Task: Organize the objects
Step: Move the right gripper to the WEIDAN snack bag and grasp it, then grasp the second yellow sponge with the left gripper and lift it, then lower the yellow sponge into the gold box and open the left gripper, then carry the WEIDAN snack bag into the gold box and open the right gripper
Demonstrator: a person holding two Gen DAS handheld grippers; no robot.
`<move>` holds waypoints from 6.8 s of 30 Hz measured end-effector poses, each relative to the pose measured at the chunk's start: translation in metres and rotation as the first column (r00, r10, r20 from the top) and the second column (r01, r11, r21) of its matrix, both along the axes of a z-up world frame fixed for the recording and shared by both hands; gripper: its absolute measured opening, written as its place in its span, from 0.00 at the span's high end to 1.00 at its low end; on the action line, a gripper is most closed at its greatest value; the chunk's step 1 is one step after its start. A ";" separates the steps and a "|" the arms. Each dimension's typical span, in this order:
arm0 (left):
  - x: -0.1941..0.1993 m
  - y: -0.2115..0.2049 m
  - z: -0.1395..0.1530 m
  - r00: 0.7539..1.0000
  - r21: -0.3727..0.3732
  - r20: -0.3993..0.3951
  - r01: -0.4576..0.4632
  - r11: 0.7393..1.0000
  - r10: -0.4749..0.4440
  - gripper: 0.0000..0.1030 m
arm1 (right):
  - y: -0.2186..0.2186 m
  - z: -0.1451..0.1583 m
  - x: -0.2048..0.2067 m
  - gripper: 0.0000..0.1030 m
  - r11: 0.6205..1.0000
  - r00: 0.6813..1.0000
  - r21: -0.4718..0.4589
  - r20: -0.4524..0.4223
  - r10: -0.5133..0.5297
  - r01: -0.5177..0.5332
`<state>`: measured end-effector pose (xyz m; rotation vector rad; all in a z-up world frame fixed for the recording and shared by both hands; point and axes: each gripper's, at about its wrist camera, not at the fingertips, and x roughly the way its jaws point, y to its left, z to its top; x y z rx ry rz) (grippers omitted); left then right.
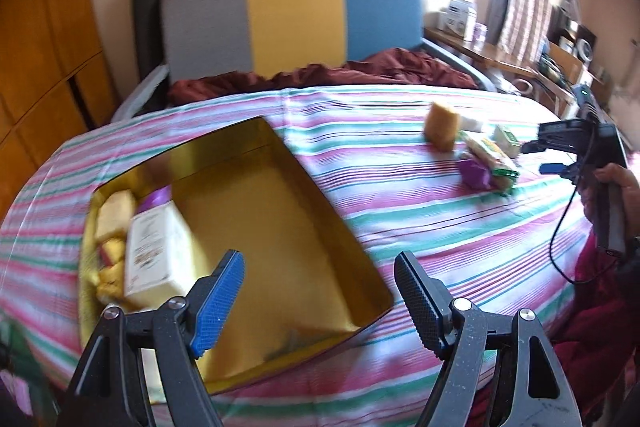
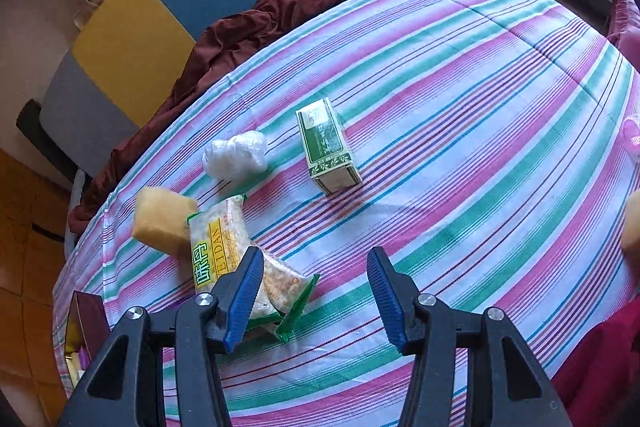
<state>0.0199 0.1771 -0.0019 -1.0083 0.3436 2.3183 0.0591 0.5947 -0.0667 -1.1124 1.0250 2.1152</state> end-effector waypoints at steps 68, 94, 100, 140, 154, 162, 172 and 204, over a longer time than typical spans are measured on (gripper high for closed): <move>-0.135 0.293 -0.057 0.961 -0.002 0.237 0.145 0.989 -0.141 0.21 | 0.004 -0.031 -0.038 0.54 0.991 0.944 0.057 0.315 0.101 -0.125; -0.063 0.168 -0.024 0.973 0.078 0.173 0.140 0.987 -0.151 0.66 | 0.001 -0.039 -0.064 0.56 0.962 0.908 0.164 0.395 0.137 -0.217; -0.048 0.107 -0.010 0.985 0.091 0.144 0.084 0.992 -0.097 0.66 | 0.000 -0.039 -0.067 0.56 0.954 0.904 0.191 0.405 0.139 -0.233; -0.200 -0.069 -0.029 0.909 0.004 0.189 -0.378 0.926 0.370 0.41 | -0.009 -0.039 -0.045 0.56 0.921 0.888 0.275 0.439 0.135 -0.275; -0.083 -0.111 -0.001 0.943 0.105 0.107 -0.327 0.939 0.316 0.40 | -0.012 -0.034 -0.039 0.57 0.932 0.911 0.256 0.388 0.142 -0.254; -0.047 -0.132 -0.011 0.942 0.094 0.099 -0.330 0.939 0.322 0.40 | -0.029 -0.019 -0.038 0.57 0.912 0.921 0.298 0.351 0.170 -0.282; -0.033 -0.163 -0.018 0.914 0.076 0.069 -0.405 0.911 0.400 0.40 | -0.083 0.039 -0.028 0.57 0.870 0.936 0.360 0.224 0.270 -0.337; -0.027 -0.200 -0.032 0.871 0.079 0.066 -0.492 0.867 0.488 0.35 | -0.392 0.004 -0.122 0.57 0.544 0.577 0.193 0.252 0.777 -0.816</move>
